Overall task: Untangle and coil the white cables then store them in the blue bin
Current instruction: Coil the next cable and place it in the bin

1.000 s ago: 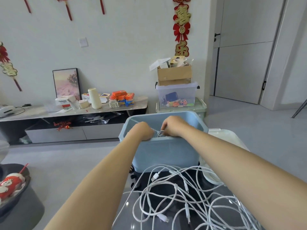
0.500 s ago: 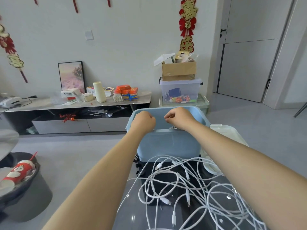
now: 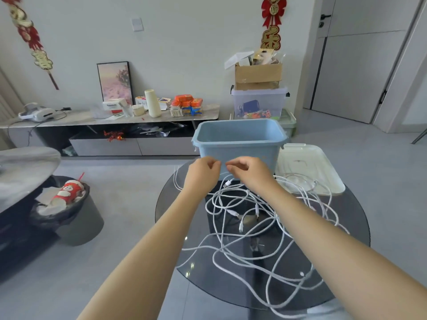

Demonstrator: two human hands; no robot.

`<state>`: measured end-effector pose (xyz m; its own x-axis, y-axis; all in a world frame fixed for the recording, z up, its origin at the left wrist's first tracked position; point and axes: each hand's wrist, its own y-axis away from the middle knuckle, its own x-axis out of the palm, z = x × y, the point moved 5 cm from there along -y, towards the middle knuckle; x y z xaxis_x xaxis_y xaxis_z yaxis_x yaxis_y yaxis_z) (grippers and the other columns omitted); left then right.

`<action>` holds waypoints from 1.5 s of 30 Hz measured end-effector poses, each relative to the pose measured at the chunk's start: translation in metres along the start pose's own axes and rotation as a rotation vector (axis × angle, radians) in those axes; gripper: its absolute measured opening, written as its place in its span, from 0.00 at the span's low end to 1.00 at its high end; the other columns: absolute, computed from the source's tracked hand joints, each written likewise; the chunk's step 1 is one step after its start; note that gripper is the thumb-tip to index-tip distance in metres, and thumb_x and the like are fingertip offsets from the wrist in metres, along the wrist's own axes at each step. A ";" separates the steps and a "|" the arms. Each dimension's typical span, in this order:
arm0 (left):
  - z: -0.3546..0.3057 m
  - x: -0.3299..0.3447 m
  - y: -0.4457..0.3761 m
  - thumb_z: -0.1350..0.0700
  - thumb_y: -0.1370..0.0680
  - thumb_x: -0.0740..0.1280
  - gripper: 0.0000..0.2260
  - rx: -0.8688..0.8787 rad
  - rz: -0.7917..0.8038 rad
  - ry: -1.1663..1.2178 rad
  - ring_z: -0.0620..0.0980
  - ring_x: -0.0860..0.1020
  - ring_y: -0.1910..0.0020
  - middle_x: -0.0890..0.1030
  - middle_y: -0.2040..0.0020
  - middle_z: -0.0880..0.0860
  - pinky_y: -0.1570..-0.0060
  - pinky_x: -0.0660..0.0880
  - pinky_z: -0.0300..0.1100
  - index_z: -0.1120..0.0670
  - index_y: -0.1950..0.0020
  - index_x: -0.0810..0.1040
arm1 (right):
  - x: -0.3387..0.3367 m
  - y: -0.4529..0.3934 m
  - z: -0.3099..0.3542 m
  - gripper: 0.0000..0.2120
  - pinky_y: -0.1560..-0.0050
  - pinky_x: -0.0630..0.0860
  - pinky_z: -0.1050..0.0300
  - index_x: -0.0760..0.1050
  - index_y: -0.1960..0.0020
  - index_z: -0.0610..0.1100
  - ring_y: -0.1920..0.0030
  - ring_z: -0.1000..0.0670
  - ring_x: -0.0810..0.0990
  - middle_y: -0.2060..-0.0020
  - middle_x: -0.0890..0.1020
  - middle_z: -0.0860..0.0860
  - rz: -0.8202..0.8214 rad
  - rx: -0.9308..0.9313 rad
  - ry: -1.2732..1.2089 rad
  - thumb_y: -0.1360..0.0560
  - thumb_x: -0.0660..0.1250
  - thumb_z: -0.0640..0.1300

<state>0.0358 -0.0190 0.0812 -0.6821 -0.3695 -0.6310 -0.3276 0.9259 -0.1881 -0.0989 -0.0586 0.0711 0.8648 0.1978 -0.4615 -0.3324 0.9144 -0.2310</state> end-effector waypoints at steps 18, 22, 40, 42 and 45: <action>0.085 0.064 0.024 0.59 0.24 0.67 0.08 -0.022 0.180 -0.141 0.46 0.73 0.52 0.75 0.43 0.52 0.53 0.64 0.33 0.54 0.47 0.83 | 0.052 0.019 -0.068 0.07 0.47 0.65 0.53 0.82 0.53 0.50 0.47 0.47 0.72 0.54 0.81 0.53 0.178 -0.124 0.689 0.24 0.65 0.49; 0.067 0.049 0.022 0.56 0.24 0.68 0.06 0.066 0.096 -0.062 0.51 0.73 0.45 0.78 0.49 0.50 0.48 0.66 0.39 0.52 0.50 0.83 | 0.022 0.019 -0.057 0.05 0.46 0.66 0.52 0.79 0.57 0.45 0.53 0.46 0.78 0.61 0.83 0.53 -0.029 -0.196 0.492 0.24 0.65 0.43; 0.006 0.033 0.021 0.57 0.20 0.61 0.06 0.048 -0.019 0.349 0.48 0.78 0.63 0.79 0.66 0.47 0.63 0.71 0.32 0.52 0.55 0.75 | -0.049 0.040 -0.053 0.13 0.61 0.73 0.64 0.79 0.56 0.47 0.65 0.52 0.75 0.67 0.77 0.52 0.057 0.210 -0.332 0.19 0.58 0.40; 0.009 0.037 0.021 0.56 0.20 0.61 0.06 0.006 -0.014 0.369 0.46 0.79 0.64 0.79 0.65 0.47 0.58 0.73 0.37 0.55 0.53 0.76 | -0.046 0.042 -0.050 0.11 0.54 0.74 0.64 0.79 0.56 0.47 0.59 0.55 0.78 0.62 0.81 0.53 0.086 0.212 -0.341 0.20 0.60 0.40; 0.020 0.041 0.019 0.56 0.20 0.61 0.08 -0.106 0.036 0.462 0.48 0.79 0.60 0.81 0.63 0.48 0.49 0.76 0.47 0.52 0.57 0.77 | -0.044 0.041 -0.045 0.10 0.53 0.69 0.67 0.79 0.57 0.52 0.55 0.60 0.77 0.58 0.82 0.57 0.039 0.156 -0.165 0.21 0.62 0.44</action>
<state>0.0145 -0.0146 0.0368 -0.9059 -0.3554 -0.2303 -0.3465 0.9347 -0.0795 -0.1677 -0.0454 0.0428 0.9066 0.2778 -0.3178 -0.3158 0.9459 -0.0742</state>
